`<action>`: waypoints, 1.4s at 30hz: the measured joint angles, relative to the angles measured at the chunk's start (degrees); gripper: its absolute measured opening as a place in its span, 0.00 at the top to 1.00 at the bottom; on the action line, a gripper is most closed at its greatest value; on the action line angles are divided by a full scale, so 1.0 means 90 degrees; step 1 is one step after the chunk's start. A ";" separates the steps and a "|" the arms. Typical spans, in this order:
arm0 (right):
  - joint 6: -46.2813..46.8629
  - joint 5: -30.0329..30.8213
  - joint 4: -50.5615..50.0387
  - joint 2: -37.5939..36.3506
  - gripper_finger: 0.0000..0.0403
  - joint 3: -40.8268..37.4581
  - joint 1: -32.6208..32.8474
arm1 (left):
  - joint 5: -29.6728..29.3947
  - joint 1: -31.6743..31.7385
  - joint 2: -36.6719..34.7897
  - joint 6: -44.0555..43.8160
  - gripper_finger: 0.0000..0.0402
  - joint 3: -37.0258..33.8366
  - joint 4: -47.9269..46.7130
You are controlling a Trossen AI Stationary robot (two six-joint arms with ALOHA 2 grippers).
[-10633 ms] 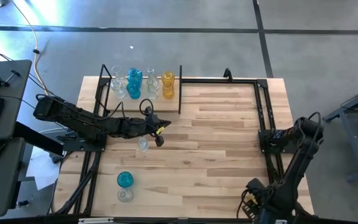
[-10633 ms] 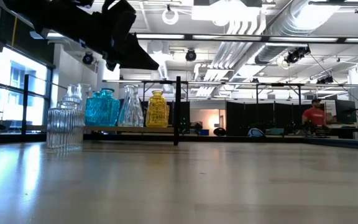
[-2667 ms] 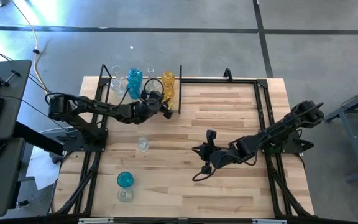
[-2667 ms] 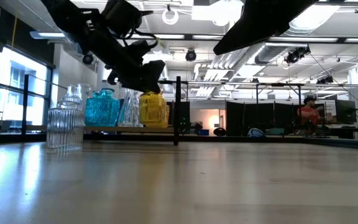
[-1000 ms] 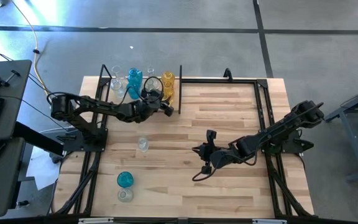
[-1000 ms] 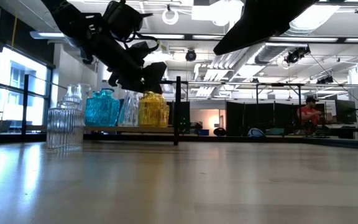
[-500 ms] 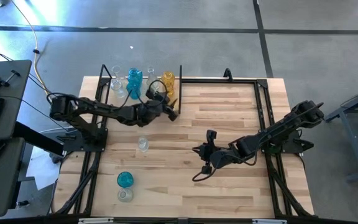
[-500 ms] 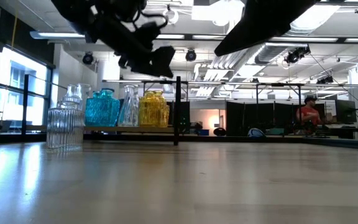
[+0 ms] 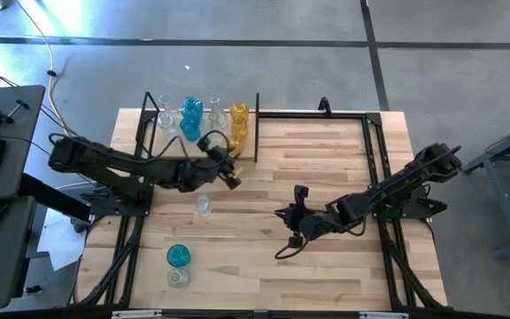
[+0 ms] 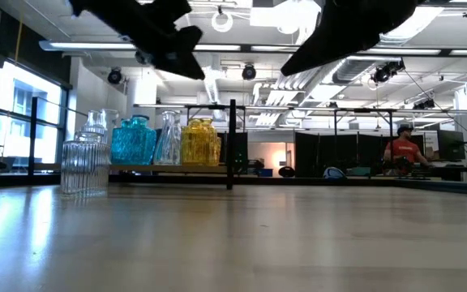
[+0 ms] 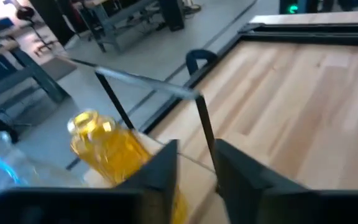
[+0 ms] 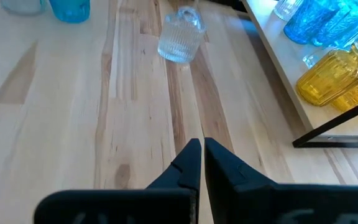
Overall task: Sort vases onto shelf
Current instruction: Put the yellow vase on the shelf aligned with the other yellow vase
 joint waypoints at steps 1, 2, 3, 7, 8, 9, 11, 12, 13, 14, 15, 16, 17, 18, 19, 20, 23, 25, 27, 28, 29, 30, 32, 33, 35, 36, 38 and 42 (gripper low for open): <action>-0.0074 0.0000 0.0076 0.0000 1.00 -0.0072 0.0000 | 0.0070 -0.0047 -0.0131 -0.0093 0.82 -0.0167 0.0002; -0.0153 0.0000 0.0200 0.0002 1.00 -0.0155 0.0000 | 0.0145 -0.0074 -0.0275 -0.0183 0.88 -0.0335 -0.0027; -0.0207 0.0000 0.0372 0.0005 1.00 -0.0234 -0.0002 | 0.0232 -0.0099 -0.0408 -0.0301 0.94 -0.0504 -0.0011; -0.0285 0.0005 0.0803 0.0005 1.00 -0.0485 -0.0007 | 0.0462 -0.0145 -0.0775 -0.0851 0.97 -0.1030 -0.0162; -0.0285 0.0005 0.0875 0.0005 1.00 -0.0519 -0.0007 | 0.0468 -0.0134 -0.0803 -0.1056 0.98 -0.1098 -0.0291; -0.0279 0.0005 0.0888 0.0005 1.00 -0.0521 0.0002 | 0.0468 -0.0097 -0.0816 -0.1269 0.99 -0.1146 -0.0522; -0.0208 0.0013 0.0891 0.0005 1.00 -0.0521 0.0040 | 0.0477 -0.0025 -0.0752 -0.1674 1.00 -0.1158 -0.1050; -0.0187 0.0011 0.0893 0.0005 1.00 -0.0523 0.0051 | 0.0467 0.0010 -0.0681 -0.1834 1.00 -0.1158 -0.1214; -0.0185 0.0011 0.0904 0.0005 1.00 -0.0523 0.0062 | 0.0465 0.0051 -0.0610 -0.1947 1.00 -0.1158 -0.1369; -0.0186 0.0012 0.0910 0.0005 1.00 -0.0523 0.0076 | 0.0465 0.0091 -0.0547 -0.2018 1.00 -0.1161 -0.1499; -0.0188 0.0011 0.0912 0.0005 1.00 -0.0523 0.0088 | 0.0465 0.0133 -0.0481 -0.2080 1.00 -0.1162 -0.1549; -0.0184 0.0010 0.0914 0.0005 1.00 -0.0523 0.0090 | 0.0465 0.0185 -0.0397 -0.2125 1.00 -0.1162 -0.1555; -0.0173 0.0010 0.0914 0.0005 1.00 -0.0523 0.0090 | 0.0466 0.0237 -0.0318 -0.2146 1.00 -0.1162 -0.1571; -0.0153 0.0010 0.0914 0.0005 1.00 -0.0523 0.0090 | 0.0467 0.0301 -0.0244 -0.2180 1.00 -0.1162 -0.1579; -0.0132 0.0010 0.0914 0.0005 1.00 -0.0523 0.0090 | 0.0453 0.0387 -0.0153 -0.2190 1.00 -0.1162 -0.1555; -0.0125 0.0010 0.0914 0.0005 1.00 -0.0523 0.0090 | 0.0406 0.0480 -0.0069 -0.2224 1.00 -0.1162 -0.1526; -0.0109 0.0010 0.0914 0.0005 1.00 -0.0523 0.0089 | 0.0276 0.0812 0.0208 -0.2306 1.00 -0.1162 -0.1432; -0.0069 0.0005 0.0914 0.0005 1.00 -0.0523 0.0090 | 0.0273 0.1003 0.0395 -0.2300 1.00 -0.1162 -0.1230; -0.0069 -0.0002 0.0910 0.0005 1.00 -0.0523 0.0090 | 0.0275 0.1147 0.0548 -0.2211 1.00 -0.1162 -0.0985; -0.0069 -0.0002 0.0910 0.0005 1.00 -0.0523 0.0090 | 0.0288 0.1196 0.0624 -0.2145 1.00 -0.1162 -0.0816; -0.0069 -0.0002 0.0907 0.0005 1.00 -0.0523 0.0090 | 0.0307 0.1238 0.0675 -0.2083 1.00 -0.1162 -0.0711; -0.0069 -0.0002 0.0905 0.0005 1.00 -0.0523 0.0090 | 0.0305 0.1281 0.0723 -0.2009 1.00 -0.1162 -0.0587; -0.0069 -0.0002 0.0892 0.0005 1.00 -0.0523 0.0090 | 0.0323 0.1369 0.0817 -0.1966 1.00 -0.1158 -0.0405; -0.0069 -0.0002 0.0891 0.0005 1.00 -0.0523 0.0090 | 0.0335 0.1413 0.0845 -0.1964 1.00 -0.1158 -0.0384; -0.0069 -0.0002 0.0890 0.0005 1.00 -0.0523 0.0090 | 0.0418 0.1508 0.0889 -0.1960 1.00 -0.1158 -0.0264; -0.0069 -0.0002 0.0892 0.0005 1.00 -0.0523 0.0090 | 0.0469 0.1543 0.0901 -0.1956 1.00 -0.1158 -0.0209; -0.0069 -0.0002 0.0892 0.0003 1.00 -0.0523 0.0090 | 0.0484 0.1588 0.0920 -0.1874 1.00 -0.1158 -0.0110; -0.0069 -0.0002 0.0890 0.0002 1.00 -0.0523 0.0090 | 0.0563 0.1621 0.0918 -0.1730 1.00 -0.1158 0.0189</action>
